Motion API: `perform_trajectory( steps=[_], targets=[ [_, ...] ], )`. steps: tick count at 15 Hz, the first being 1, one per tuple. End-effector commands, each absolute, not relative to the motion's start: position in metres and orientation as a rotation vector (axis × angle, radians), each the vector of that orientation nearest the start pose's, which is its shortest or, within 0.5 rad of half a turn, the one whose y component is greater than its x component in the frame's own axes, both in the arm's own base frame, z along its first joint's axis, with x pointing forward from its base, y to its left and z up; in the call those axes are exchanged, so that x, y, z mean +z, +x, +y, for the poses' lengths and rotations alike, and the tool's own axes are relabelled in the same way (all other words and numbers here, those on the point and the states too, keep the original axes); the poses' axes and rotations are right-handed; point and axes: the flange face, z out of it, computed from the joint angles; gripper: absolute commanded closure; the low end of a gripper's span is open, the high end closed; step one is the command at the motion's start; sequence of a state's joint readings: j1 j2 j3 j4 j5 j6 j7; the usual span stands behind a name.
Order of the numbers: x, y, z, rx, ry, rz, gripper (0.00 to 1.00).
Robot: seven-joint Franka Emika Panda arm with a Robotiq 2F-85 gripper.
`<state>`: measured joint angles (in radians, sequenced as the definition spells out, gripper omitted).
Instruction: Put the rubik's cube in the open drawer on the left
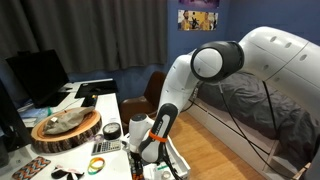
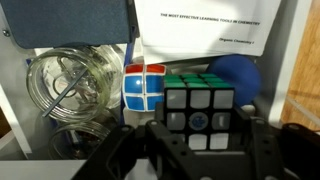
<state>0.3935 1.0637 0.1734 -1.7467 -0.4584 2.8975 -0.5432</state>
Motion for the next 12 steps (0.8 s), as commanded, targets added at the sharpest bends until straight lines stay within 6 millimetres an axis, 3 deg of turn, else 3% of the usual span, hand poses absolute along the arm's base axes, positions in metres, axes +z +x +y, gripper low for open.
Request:
perform_trajectory(
  steps=[1,12],
  targets=[
    [-0.0249,0.5083,0.3559,-0.176,-2.303,-2.102,0.63],
    [-0.0265,0.5047,0.3636,-0.040,-2.281,-2.084,0.63]
  ],
)
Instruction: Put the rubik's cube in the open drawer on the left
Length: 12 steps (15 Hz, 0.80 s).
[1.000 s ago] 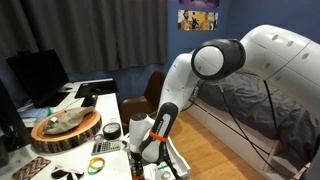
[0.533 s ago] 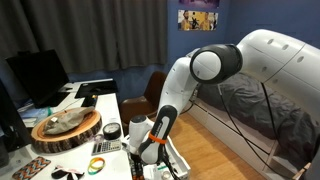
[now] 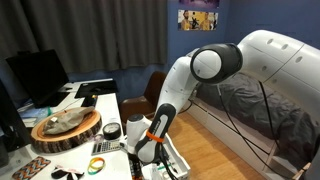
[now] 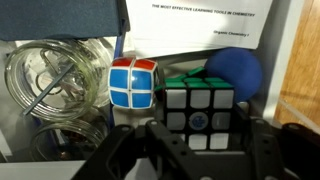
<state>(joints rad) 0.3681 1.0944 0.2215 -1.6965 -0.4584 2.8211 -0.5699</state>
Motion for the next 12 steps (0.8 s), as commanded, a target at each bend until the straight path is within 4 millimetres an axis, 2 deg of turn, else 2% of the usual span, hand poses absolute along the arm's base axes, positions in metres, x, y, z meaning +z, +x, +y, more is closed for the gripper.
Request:
perform_trajectory(
  steps=[1,12],
  targets=[
    [-0.028,0.505,0.362,-0.024,-2.286,-2.082,0.63],
    [-0.042,0.520,0.354,0.055,-2.332,-2.002,0.63]
  ],
)
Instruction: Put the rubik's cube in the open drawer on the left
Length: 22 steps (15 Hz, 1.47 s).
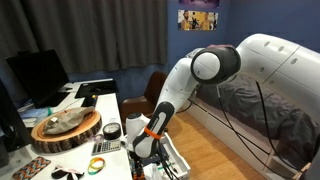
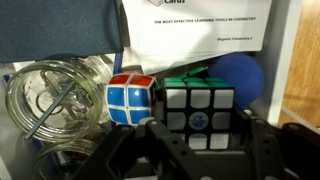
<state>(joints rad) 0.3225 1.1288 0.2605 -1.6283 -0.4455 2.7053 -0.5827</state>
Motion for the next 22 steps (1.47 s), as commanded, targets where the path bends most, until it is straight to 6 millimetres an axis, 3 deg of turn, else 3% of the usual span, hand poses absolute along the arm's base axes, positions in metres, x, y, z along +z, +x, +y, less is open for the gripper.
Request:
perform_trajectory(
  steps=[1,22],
  targets=[
    [-0.043,0.521,0.354,0.062,-2.336,-2.007,0.63],
    [-0.056,0.518,0.368,0.097,-2.366,-2.108,0.63]
  ],
)
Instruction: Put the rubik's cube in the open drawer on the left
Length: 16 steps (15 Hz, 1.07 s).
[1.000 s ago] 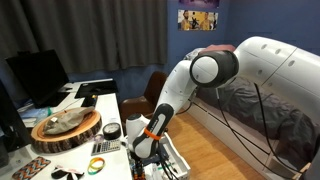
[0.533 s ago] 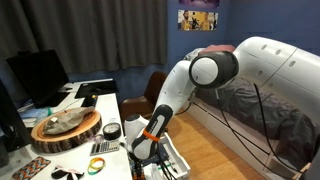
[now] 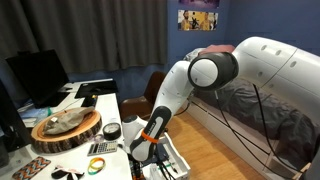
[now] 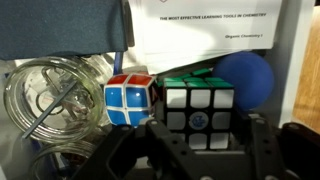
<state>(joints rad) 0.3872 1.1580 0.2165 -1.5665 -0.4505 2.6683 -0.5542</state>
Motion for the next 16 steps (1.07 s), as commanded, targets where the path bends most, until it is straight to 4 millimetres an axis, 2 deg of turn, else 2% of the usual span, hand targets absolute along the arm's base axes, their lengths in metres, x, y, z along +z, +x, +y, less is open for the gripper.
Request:
perform_trajectory(
  steps=[1,2,3,4,6,7,11,16],
  targets=[
    [-0.056,0.518,0.368,0.104,-2.371,-2.107,0.63],
    [-0.056,0.518,0.367,0.108,-2.373,-2.107,0.63],
    [-0.056,0.518,0.368,0.110,-2.375,-2.110,0.13],
    [-0.056,0.517,0.368,0.112,-2.376,-2.109,0.12],
    [-0.056,0.518,0.368,0.109,-2.378,-2.113,0.01],
    [-0.055,0.519,0.368,0.106,-2.376,-2.116,0.00],
    [-0.048,0.521,0.367,0.093,-2.366,-2.145,0.00],
    [-0.022,0.521,0.363,0.074,-2.269,-2.228,0.00]
  ],
)
